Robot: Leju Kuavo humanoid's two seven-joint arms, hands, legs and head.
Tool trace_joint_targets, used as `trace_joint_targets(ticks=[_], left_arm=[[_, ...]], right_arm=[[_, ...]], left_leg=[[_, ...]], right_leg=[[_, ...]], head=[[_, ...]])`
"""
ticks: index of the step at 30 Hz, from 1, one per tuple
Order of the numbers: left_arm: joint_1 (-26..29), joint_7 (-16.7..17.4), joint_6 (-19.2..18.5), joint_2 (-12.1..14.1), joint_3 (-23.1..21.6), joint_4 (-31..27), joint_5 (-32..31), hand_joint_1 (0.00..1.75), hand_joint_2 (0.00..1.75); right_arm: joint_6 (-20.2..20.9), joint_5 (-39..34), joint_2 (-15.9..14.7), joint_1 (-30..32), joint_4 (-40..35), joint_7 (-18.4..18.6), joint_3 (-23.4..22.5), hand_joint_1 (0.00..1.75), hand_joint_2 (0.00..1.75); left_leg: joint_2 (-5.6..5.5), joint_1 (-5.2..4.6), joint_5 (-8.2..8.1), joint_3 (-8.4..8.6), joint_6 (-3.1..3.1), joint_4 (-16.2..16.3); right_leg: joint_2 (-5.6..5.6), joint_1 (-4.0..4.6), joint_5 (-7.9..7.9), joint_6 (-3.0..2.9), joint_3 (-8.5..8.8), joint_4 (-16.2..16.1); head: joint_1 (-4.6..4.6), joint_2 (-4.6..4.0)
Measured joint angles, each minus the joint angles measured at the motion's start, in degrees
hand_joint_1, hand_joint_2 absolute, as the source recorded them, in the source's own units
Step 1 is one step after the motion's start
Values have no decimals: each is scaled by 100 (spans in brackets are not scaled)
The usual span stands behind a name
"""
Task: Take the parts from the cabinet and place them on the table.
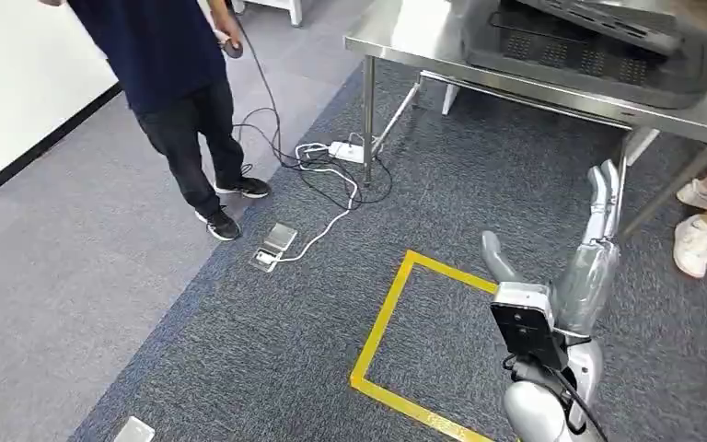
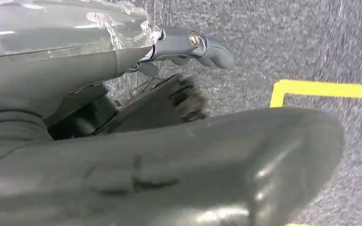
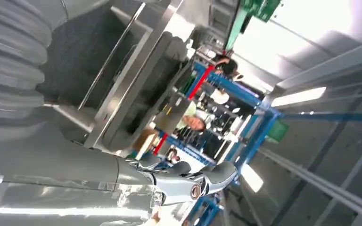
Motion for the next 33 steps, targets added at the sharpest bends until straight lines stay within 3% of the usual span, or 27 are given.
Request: trace_joint_targets(ticks=[1, 5, 6, 7, 8, 10, 11, 12, 14, 15, 16, 17, 18, 19, 20, 21, 22, 23, 25, 26, 27, 28, 29, 30, 31, 32, 33], left_arm=[[-24, -4, -2, 0, 0, 0, -2, 0, 0], [-10, -31, -4, 2, 0, 4, -4, 0, 0], [-2, -33, -4, 2, 0, 2, -4, 0, 0], [-19, -31, -13, 2, 0, 4, -2, 0, 0], [-36, -26, -15, 2, 0, 4, -2, 0, 0], [-39, -15, -22, 0, 0, 4, -2, 0, 0], [-32, -2, -20, 0, 0, 4, -2, 0, 0], [-28, 0, -17, 0, 0, 4, -2, 0, 0], [-35, 2, -17, 0, 0, 2, -4, 0, 0], [-35, 2, -17, 0, 0, 2, -4, 0, 0], [-36, 4, -17, 0, 0, 4, -2, 0, 0], [-48, 9, -15, 0, 0, 4, -4, 0, 0], [-46, 7, -13, 0, 0, 4, -7, 0, 0], [-38, 7, -9, 0, 0, 4, -4, 0, 0], [-32, 9, -7, 0, 0, 4, -4, 0, 0], [-23, 9, -4, 2, 0, 4, -4, 0, 0], [-34, 9, -4, 2, 0, 4, -7, 0, 0], [-51, 9, -4, 2, 0, 2, -7, 0, 0], [-54, 11, -4, 0, 0, 2, -7, 0, 0], [-42, 11, -4, -2, 0, 2, -7, 0, 0], [-29, 11, -4, -2, 0, 2, -7, 0, 0], [-24, 11, -4, -2, 0, 2, -7, 0, 0], [-25, 11, -2, -2, 0, 2, -7, 0, 0], [-28, 11, -2, -2, 0, 2, -7, 0, 0], [-38, 11, -2, 0, 0, 4, -7, 0, 0], [-47, 9, 0, -2, 0, 2, -4, 0, 0], [-46, 9, 0, -2, 0, 4, -4, 0, 0]], right_arm=[[0, 0, 0, -5, -2, 4, 2, 0, 175], [2, 4, -2, -52, -2, 22, 2, 0, 175], [2, -2, -15, -69, -2, 22, 2, 0, 175], [0, -11, -20, -81, -2, 22, 4, 0, 175], [0, -26, -37, -88, -2, 26, 4, 0, 175], [0, -44, -63, -76, -2, 42, 4, 0, 175], [0, -48, -70, -79, -2, 42, 4, 0, 175], [0, -57, -81, -79, -2, 41, 4, 0, 175], [0, -66, -96, -91, -2, 42, 4, 0, 175], [0, -70, -96, -99, -2, 42, 4, 0, 175], [0, -74, -103, -102, 0, 42, 4, 0, 175], [-2, -85, -105, -89, -4, 41, 4, 0, 175], [2, -90, -107, -80, -2, 41, 4, 0, 175], [2, -83, -107, -92, -2, 35, 4, 0, 175], [2, -83, -107, -110, -2, 37, 7, 0, 175], [2, -79, -107, -124, -4, 35, 7, 0, 175], [2, -72, -107, -116, -4, 28, 7, 0, 175], [2, -68, -107, -115, -4, 26, 7, 0, 175], [2, -61, -107, -105, -4, 26, 7, 0, 175], [2, -59, -109, -104, -4, 26, 7, 0, 175], [2, -59, -107, -104, -4, 24, 7, 0, 175], [2, -57, -109, -105, -4, 26, 7, 0, 175], [2, -52, -109, -105, -4, 26, 7, 0, 175], [2, -48, -109, -108, -4, 24, 7, 0, 175], [2, -44, -107, -108, -4, 26, 7, 0, 175], [2, -44, -109, -109, -4, 26, 7, 0, 175], [2, -44, -109, -110, -4, 26, 7, 0, 175]], left_leg=[[117, -74, -87, 14, 28, -67], [-116, -99, -30, -6, 170, -155], [-171, -36, 13, 54, 212, -232], [-218, -33, 35, 67, 257, -268], [-263, -33, 48, 62, 277, -272], [-392, -46, 38, 54, 295, -263], [-458, -48, 35, 54, 298, -248], [-541, -47, 30, 55, 299, -232], [-701, -34, 10, 57, 274, -187], [-770, -28, -14, 44, 240, -146], [-821, -26, -28, -9, 211, -113], [-907, -57, -33, -74, 176, -31], [-947, -20, -16, -99, 135, -55], [-1009, -14, 5, -103, 104, -75], [-1078, -4, 18, -112, 68, -80], [-917, -9, -33, -110, 47, -1], [-633, -54, -156, -185, 13, 184], [-461, -42, -373, -370, -17, 555], [-358, -14, -754, -808, -50, 1453], [-350, -1, -800, -942, -59, 1710], [-344, 10, -710, -937, -58, 1680], [-330, 14, -525, -796, -46, 1402], [-292, 12, -271, -533, -23, 911], [-161, -4, -17, -231, 19, 340], [96, -41, -15, -74, 63, -43], [110, -101, -16, -68, 97, -69], [32, -111, -17, -83, 121, -59]], right_leg=[[-55, 30, -17, 31, 8, -3], [-233, 28, -33, 161, 91, -62], [-74, -8, -123, 189, 116, -2], [211, 1, -288, 186, 7, 232], [369, 7, -509, 180, -194, 629], [466, 20, -845, 192, -646, 1511], [473, 24, -839, 198, -772, 1717], [475, 23, -671, 200, -753, 1612], [518, 6, -118, 183, -407, 754], [703, -20, 131, 188, -197, 242], [1085, -67, 14, 186, -164, 139], [1078, -59, 54, 167, -190, 93], [1009, -30, 50, 155, -201, 102], [964, 0, 49, 117, -199, 106], [884, -22, 69, 73, -181, 77], [771, -49, 96, 29, -152, 41], [703, -43, 88, -2, -136, 31], [606, -29, 80, -21, -130, 31], [424, -12, 63, -45, -122, 32], [346, -10, 54, -51, -120, 34], [270, -10, 44, -44, -109, 34], [204, -10, 29, -35, -92, 34], [138, -11, 9, -23, -61, 33], [78, -10, -16, -8, -20, 32], [21, -9, -40, 15, 9, 26], [-15, 30, -65, 58, 19, 32], [-53, 10, -60, 85, 30, 13]], head=[[-4, 0], [-2, 0], [32, 0], [43, 0], [83, 0], [144, 0], [157, 0], [166, 0], [208, 0], [241, 0], [271, 0], [253, 0], [247, 0], [236, 0], [236, 0], [238, 0], [157, 0], [98, 0], [77, 0], [66, 0], [55, 0], [48, 0], [35, 0], [26, 0], [17, 0], [20, 0], [20, 0]])
